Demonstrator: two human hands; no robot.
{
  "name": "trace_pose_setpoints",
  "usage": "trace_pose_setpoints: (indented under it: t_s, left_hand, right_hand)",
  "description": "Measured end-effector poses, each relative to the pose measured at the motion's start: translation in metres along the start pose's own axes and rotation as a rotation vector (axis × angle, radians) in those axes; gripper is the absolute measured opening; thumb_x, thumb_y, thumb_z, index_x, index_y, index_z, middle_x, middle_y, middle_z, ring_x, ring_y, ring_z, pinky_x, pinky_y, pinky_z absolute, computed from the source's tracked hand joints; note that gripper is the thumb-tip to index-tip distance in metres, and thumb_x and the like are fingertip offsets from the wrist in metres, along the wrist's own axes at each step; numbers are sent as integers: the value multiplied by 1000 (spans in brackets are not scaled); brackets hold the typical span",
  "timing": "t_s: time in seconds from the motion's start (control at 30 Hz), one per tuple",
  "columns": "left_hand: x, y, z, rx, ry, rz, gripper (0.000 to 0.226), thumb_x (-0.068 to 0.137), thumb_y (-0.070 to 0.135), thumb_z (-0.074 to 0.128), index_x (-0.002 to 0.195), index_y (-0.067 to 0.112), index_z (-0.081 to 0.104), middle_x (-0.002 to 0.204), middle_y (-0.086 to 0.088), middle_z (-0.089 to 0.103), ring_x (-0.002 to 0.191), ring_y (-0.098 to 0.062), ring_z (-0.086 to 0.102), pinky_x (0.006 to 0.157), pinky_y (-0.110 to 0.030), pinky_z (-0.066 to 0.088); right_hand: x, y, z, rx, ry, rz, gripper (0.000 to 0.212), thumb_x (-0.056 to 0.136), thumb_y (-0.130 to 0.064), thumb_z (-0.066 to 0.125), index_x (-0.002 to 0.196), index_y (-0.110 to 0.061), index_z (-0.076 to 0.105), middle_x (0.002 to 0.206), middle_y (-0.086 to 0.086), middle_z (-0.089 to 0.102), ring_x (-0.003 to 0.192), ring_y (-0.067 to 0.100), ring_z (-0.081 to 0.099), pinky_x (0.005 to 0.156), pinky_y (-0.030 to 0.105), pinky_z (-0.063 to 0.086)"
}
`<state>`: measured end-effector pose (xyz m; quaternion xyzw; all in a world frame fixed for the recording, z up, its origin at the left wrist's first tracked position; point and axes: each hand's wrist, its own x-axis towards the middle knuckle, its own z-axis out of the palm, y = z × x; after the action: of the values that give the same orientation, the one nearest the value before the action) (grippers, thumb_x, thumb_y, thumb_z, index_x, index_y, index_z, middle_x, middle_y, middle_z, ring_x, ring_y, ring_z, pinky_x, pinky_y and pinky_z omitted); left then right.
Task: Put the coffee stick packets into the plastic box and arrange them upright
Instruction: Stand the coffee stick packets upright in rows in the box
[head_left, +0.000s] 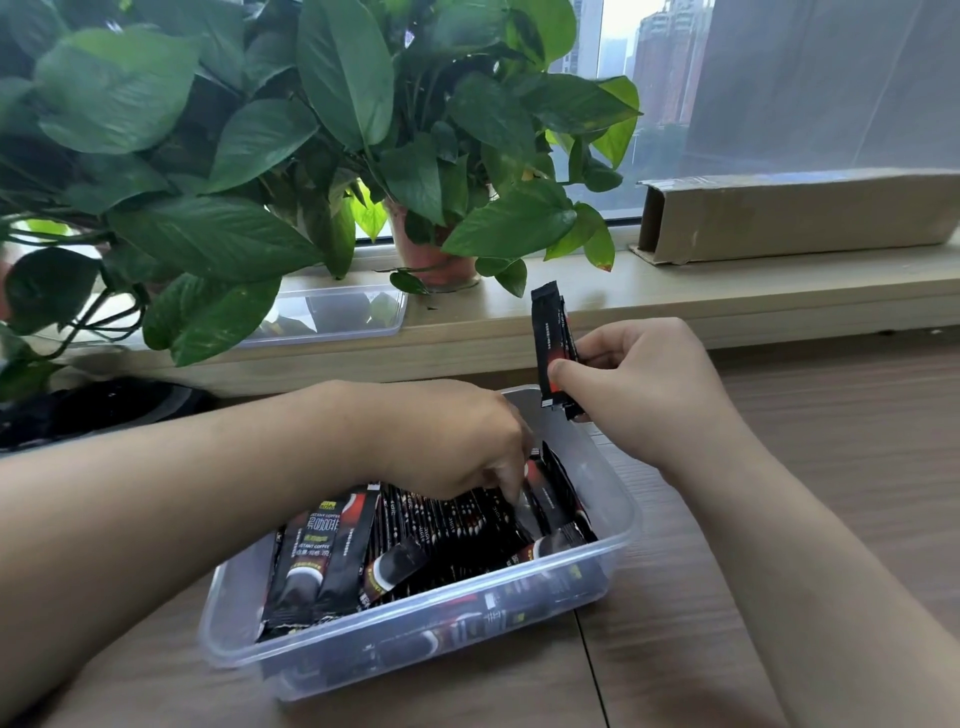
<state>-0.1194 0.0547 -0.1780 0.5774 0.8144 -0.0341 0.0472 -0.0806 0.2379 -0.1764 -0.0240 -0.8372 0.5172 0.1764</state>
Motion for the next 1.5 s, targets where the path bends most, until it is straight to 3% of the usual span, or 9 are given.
trace_pose_setpoints:
  t_s: [0.1,0.2,0.3,0.57,0.7,0.9,1.13,1.37,1.5]
  left_hand:
    - [0,3,-1,-25,-30,-34,34,82,0,56,97,21,79,99,3,72,97,-18,64,81,-31,52]
    - [5,4,5,26,9,-71,18,91,19,62,106,24,73,97,4,73,93,-20,65,78,-35,52]
    - [8,3,7,60,57,-49,21,90,33,66,110,26,71,94,7,73,87,-15,64,70,-28,47]
    - [22,-1,11,217,-10,-15,21,88,33,64,105,24,71,96,2,63,91,-19,60,60,-32,44]
    - [19,-2,13,189,50,5,17,92,32,62,102,21,71,97,1,60,85,-16,57,59,-27,29]
    - [11,-3,20,134,87,-19,23,100,32,51,112,25,70,99,1,62,83,-19,62,59,-36,49]
    - [6,3,7,216,97,19,19,98,17,52,106,20,69,108,-8,57,78,-30,62,54,-37,50]
    - [-3,2,2,122,-22,13,20,94,10,52,98,14,71,109,-5,55,93,-27,61,72,-41,52]
    - [-6,9,4,21,36,-51,29,90,4,52,109,12,71,110,-3,65,105,-20,56,87,-25,41]
  right_hand:
    - [0,1,0,0,-6,5,9,73,-22,78,66,-18,76,62,-3,73,69,21,73,74,45,62]
    - [0,1,0,-2,-4,7,9,74,-22,78,66,-17,76,62,-2,73,69,22,73,74,45,61]
    - [0,1,0,4,8,9,8,73,-21,77,66,-17,76,61,-2,73,69,23,73,74,45,61]
    - [2,5,0,6,-7,11,6,71,-23,76,66,-19,76,61,-3,73,70,23,72,73,46,62]
    - [2,5,-1,8,-1,9,7,71,-23,76,65,-20,76,61,-3,73,69,23,72,72,46,61]
    - [1,7,1,2,-9,32,9,72,-22,76,64,-22,75,61,-3,72,70,24,71,73,46,61]
    - [3,9,-1,42,-26,74,6,71,-22,76,65,-22,77,63,-2,73,72,25,72,74,47,61]
    - [4,10,0,42,-28,64,5,71,-23,76,66,-24,76,63,-1,73,72,25,72,76,48,61]
    - [3,9,0,31,-31,52,5,72,-22,76,67,-23,76,63,0,74,74,28,72,76,48,61]
